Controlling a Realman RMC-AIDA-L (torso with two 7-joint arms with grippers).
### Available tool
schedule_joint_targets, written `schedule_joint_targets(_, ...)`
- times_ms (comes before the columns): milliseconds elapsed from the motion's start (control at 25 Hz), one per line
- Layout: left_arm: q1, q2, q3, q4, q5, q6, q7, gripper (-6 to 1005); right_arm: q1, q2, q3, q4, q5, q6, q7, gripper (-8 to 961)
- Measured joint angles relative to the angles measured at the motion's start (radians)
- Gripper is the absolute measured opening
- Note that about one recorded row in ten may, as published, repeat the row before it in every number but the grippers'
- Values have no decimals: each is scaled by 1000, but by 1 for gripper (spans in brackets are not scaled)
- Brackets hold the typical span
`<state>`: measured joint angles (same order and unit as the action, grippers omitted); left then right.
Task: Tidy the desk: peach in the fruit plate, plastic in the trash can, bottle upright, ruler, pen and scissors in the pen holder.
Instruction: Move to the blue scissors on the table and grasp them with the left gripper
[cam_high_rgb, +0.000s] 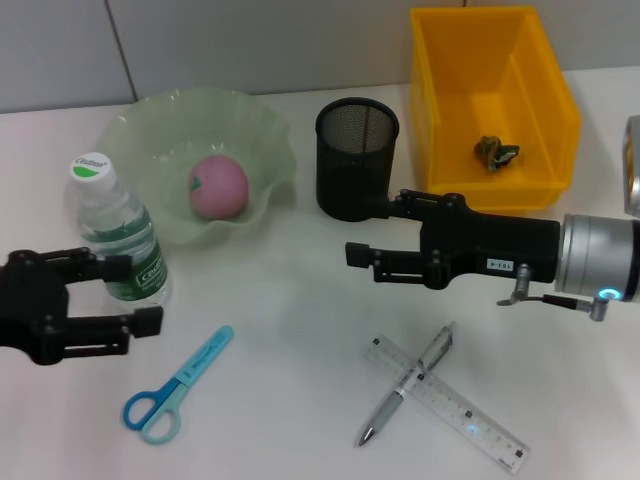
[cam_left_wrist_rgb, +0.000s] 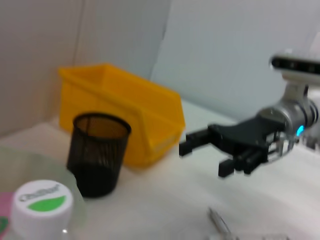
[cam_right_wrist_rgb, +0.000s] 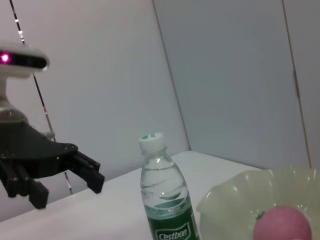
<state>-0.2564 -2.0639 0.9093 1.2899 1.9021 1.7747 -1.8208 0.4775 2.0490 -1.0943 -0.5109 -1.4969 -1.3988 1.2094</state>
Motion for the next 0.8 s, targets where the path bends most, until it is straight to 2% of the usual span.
schedule_joint_targets(120, -21, -1, 88, 113, 77, -15, -151, 799, -1, -12, -5, -2, -1, -15, 7, 769)
schedule_joint_targets(160, -45, -2, 148, 157, 143, -30, -254, 798, -2, -21, -6, -2, -4, -28, 7, 769)
schedule_joint_targets(200, -45, -2, 148, 157, 143, -30, -254, 798, -2, -21, -6, -2, -4, -28, 7, 769)
schedule_joint_targets(240, -85, -3, 211, 184, 210, -44, -364, 798, -2, -27, -2, -3, -10, -36, 7, 769)
schedule_joint_targets(280, -85, -3, 211, 184, 210, -44, -364, 798, -2, -27, -2, -3, -10, -36, 7, 769)
schedule_joint_targets(360, -144, -4, 285, 193, 291, -57, -488, 798, -1, -33, 1, -5, -28, -36, 7, 769)
schedule_joint_targets(440, -164, -4, 311, 193, 315, -60, -522, 798, 0, -35, 2, -5, -39, -35, 6, 769)
schedule_joint_targets(560, -253, -6, 431, 194, 415, -69, -668, 797, 8, -41, 4, -7, -77, -36, 3, 769)
schedule_joint_targets(600, -253, -6, 431, 194, 415, -69, -668, 797, 8, -41, 4, -7, -77, -36, 3, 769)
schedule_joint_targets(640, -290, -9, 479, 190, 461, -74, -721, 797, 8, -43, 4, -11, -78, -39, 4, 769)
schedule_joint_targets(680, -290, -9, 479, 190, 461, -74, -721, 797, 7, -44, 4, -16, -78, -44, 4, 769)
schedule_joint_targets(760, -339, -12, 552, 182, 541, -88, -797, 797, 4, -45, 4, -27, -78, -49, 6, 769)
schedule_joint_targets(800, -339, -12, 552, 182, 541, -88, -797, 797, 1, -47, 4, -32, -79, -51, 11, 769)
